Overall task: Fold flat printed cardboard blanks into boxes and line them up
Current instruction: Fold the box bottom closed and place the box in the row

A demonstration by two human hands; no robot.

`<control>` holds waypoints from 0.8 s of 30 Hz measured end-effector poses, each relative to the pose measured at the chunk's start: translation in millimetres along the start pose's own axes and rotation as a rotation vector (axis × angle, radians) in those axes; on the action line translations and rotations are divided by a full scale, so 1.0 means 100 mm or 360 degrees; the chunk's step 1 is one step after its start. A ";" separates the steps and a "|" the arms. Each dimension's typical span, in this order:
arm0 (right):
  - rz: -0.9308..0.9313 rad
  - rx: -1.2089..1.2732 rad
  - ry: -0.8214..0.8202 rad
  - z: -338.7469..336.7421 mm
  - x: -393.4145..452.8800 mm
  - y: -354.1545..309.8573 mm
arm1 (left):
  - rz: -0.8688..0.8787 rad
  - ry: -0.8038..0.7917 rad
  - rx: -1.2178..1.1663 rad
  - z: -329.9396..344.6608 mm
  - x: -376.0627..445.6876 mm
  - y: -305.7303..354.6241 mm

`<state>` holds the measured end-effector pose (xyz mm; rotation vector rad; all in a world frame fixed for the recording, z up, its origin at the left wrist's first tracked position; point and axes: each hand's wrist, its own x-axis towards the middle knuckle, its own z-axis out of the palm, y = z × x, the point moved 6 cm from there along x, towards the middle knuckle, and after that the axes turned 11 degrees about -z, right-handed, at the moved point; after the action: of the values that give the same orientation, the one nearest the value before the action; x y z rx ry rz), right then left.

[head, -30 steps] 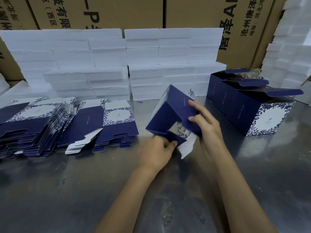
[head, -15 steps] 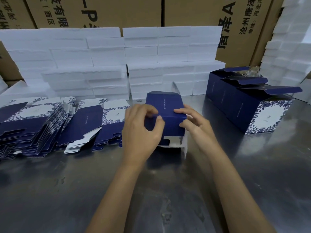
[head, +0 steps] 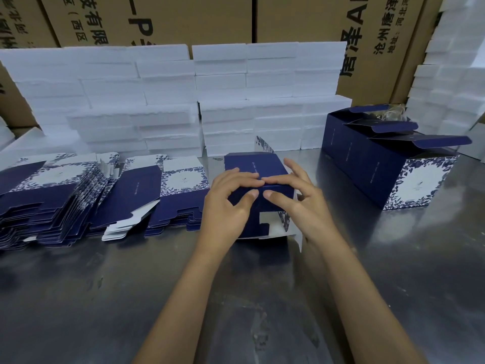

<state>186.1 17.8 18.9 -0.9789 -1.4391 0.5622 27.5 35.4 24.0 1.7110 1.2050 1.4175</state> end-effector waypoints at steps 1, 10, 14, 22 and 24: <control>-0.0026 -0.0017 0.0010 -0.01 0.01 0.00 | 0.0002 0.0008 -0.0003 0.00 0.00 0.00; -0.0009 0.0050 0.0019 -0.02 0.02 0.02 | -0.0083 0.0091 -0.0109 0.02 0.00 -0.09; -0.0011 0.0099 0.0073 -0.02 0.02 0.04 | -0.0101 0.0096 -0.0166 0.03 0.01 -0.09; 0.0094 0.0311 0.0115 -0.06 0.01 0.12 | -0.0217 -0.0153 -0.0250 -0.01 0.04 -0.07; 0.0075 0.0296 0.0140 -0.06 0.02 0.12 | -0.0262 -0.0128 -0.0291 0.00 0.03 -0.07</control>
<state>195.2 24.3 10.5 -0.8806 -1.2646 0.6674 25.3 40.6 19.1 1.4945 1.1095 1.3049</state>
